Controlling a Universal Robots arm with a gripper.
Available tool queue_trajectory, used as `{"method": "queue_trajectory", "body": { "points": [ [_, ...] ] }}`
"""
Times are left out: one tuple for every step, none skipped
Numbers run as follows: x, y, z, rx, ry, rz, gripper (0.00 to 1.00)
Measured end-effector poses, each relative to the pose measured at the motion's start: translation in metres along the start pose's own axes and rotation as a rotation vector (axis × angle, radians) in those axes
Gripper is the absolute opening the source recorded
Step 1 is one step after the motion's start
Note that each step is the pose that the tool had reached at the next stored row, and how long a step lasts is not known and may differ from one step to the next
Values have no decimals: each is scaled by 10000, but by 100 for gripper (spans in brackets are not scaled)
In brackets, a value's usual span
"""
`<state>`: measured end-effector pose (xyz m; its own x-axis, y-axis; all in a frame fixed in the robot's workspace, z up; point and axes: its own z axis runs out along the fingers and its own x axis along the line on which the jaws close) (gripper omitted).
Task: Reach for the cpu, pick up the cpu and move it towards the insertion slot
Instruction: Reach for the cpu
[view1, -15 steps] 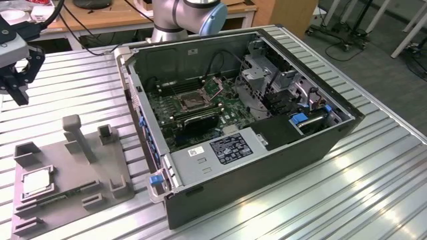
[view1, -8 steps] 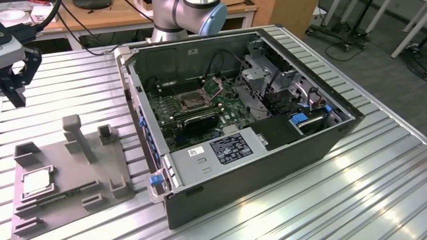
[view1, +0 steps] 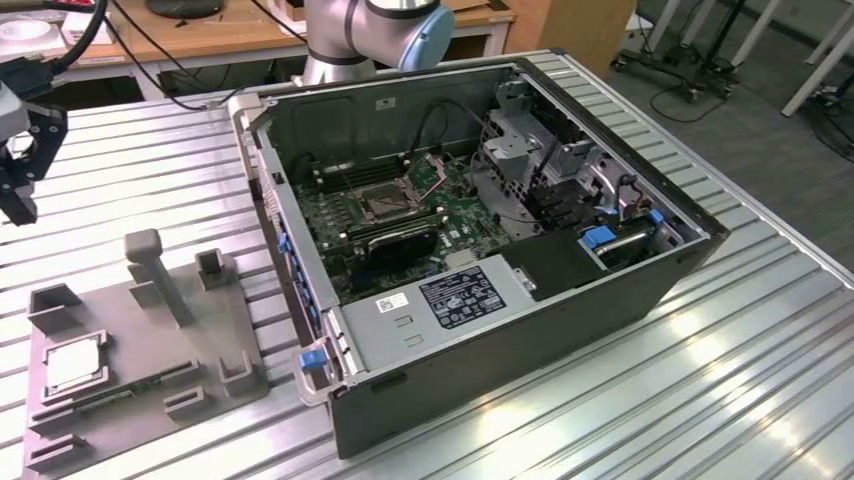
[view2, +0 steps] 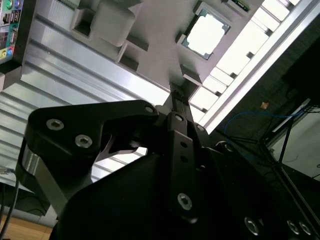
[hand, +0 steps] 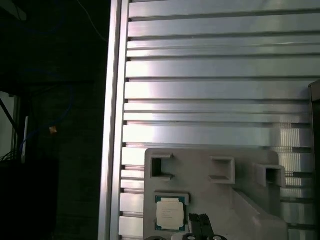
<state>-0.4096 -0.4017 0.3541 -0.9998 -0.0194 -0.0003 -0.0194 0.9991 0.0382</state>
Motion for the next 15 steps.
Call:
{"method": "queue_trajectory", "body": {
  "points": [
    [2,-1,0,-1,-1,0,11],
    [1,-1,1,-1,-1,0,11],
    [2,-1,0,0,0,0,11],
    [2,-1,0,0,0,0,11],
    [4,-1,0,0,0,0,11],
    [6,-1,0,0,0,0,11],
    [6,-1,0,0,-1,1,11],
    [6,-1,0,0,-1,1,11],
    [6,-1,0,0,0,0,11],
    [6,-1,0,0,0,1,11],
    [7,-1,0,0,0,1,11],
    [7,-1,0,0,0,1,11],
    [7,-1,0,0,0,0,11],
    [7,-1,0,0,0,1,11],
    [7,-1,0,0,0,1,11]
  ]
}}
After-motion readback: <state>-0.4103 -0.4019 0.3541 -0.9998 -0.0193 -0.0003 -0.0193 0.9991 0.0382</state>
